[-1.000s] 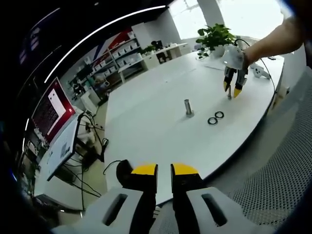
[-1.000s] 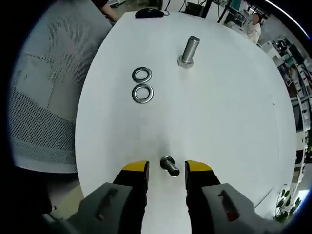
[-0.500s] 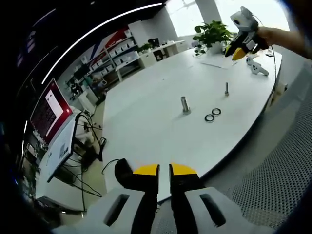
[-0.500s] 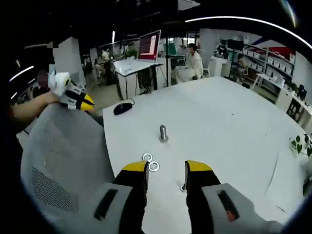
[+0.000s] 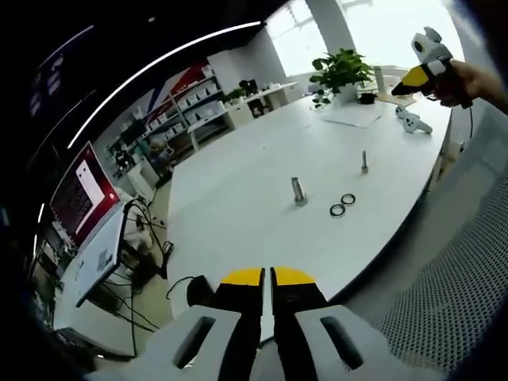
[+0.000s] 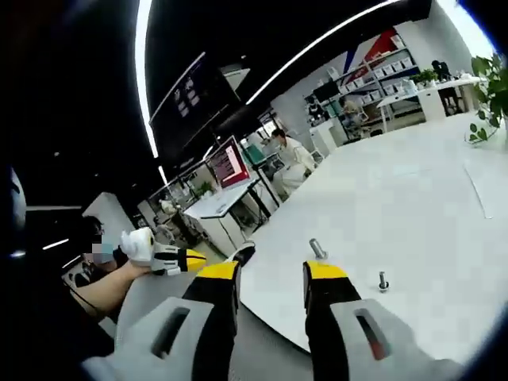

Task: Place the washer onto the threaded stud by aligning its center hole with the stud, sliding it down to the base, and recovering from edge contact or off-axis alignment until the washer reaches the visible bottom stop.

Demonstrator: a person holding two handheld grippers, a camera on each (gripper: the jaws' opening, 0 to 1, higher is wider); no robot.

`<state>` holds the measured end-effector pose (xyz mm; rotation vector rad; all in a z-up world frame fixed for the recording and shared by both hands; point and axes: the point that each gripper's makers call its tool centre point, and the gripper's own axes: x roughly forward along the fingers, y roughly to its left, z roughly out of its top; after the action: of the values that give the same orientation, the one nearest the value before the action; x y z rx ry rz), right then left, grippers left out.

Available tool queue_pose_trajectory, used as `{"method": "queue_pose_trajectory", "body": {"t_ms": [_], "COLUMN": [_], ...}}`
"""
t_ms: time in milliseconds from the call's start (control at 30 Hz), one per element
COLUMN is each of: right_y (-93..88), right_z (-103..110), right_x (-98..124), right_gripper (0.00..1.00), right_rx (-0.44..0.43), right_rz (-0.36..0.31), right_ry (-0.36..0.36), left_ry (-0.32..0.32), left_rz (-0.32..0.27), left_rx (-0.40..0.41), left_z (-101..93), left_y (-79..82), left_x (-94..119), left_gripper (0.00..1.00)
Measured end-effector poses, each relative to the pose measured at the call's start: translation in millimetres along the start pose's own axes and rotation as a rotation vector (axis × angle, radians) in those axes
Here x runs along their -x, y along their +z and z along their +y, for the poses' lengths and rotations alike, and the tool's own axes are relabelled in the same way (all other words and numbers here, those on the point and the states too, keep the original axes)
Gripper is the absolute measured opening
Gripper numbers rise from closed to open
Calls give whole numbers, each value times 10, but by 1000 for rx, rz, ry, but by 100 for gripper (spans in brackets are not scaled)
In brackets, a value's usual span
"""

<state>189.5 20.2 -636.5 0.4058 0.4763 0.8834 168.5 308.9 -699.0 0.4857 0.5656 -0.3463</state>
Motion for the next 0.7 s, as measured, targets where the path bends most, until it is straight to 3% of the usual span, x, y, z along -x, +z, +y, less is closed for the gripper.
{"method": "queue_pose_trajectory", "body": {"t_ms": [200,333,467,700], "right_y": [-172,-264,-302,-384], "right_z": [184,278,434,510], "right_x": [94,148,215,196], "right_gripper": [37,39,41,40], "right_rx": [36,71,77,98], "right_rz": [32,65,81,103], "right_ry": [24,33,57,62], "left_ry": [0,-6,-9,-5], "left_rz": [9,46,64,67], "left_rx": [-7,-10,-7,-1], "left_z": [-7,-15,-11,-7], "left_y": [-7,-70,-108,-111], "left_x": [6,-17,-29,-24], "left_gripper": [1,1,1,1]}}
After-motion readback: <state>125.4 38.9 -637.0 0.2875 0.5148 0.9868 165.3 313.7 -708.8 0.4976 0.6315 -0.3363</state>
